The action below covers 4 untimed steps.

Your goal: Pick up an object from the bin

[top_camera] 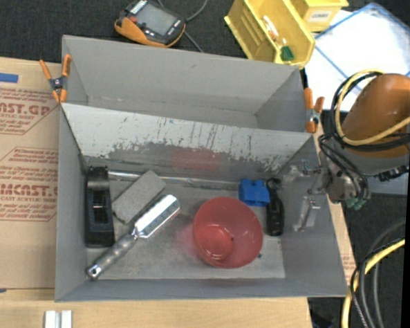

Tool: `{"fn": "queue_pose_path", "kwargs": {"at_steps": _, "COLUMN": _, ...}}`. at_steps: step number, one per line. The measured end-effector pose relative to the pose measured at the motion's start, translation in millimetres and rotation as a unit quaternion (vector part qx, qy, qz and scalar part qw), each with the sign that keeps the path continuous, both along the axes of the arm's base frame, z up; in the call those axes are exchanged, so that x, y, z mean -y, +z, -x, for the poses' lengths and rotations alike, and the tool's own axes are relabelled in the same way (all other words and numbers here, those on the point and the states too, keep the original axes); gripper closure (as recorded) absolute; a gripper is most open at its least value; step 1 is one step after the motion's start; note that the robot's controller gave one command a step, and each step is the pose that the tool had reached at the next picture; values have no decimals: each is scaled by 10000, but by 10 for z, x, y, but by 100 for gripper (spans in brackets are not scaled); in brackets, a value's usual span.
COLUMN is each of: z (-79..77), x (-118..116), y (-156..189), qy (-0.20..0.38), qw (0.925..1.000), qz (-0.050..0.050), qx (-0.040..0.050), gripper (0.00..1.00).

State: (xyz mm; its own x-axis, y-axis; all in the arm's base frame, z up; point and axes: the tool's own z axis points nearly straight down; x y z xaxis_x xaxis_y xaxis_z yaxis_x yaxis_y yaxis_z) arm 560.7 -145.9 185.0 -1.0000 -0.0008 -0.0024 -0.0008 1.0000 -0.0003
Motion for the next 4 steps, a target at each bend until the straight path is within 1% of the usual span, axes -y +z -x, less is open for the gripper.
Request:
{"fn": "queue_pose_path", "kwargs": {"at_steps": 1, "z": 0, "x": 0, "y": 0, "qy": 0, "qw": 10000, "qz": 0, "qx": 0, "gripper": 0}}
{"fn": "queue_pose_path", "kwargs": {"at_steps": 2, "z": -124, "x": -4, "y": 768, "qy": 804, "qw": 9968, "qz": 2, "qx": 5, "gripper": 0}}
{"fn": "queue_pose_path", "kwargs": {"at_steps": 3, "z": 32, "x": -225, "y": 65, "qy": 585, "qw": 9983, "qz": -4, "qx": 7, "gripper": 0}}
{"fn": "queue_pose_path", "kwargs": {"at_steps": 4, "z": 188, "x": -130, "y": 387, "qy": 1157, "qw": 9933, "qz": 6, "qx": 14, "gripper": 0}}
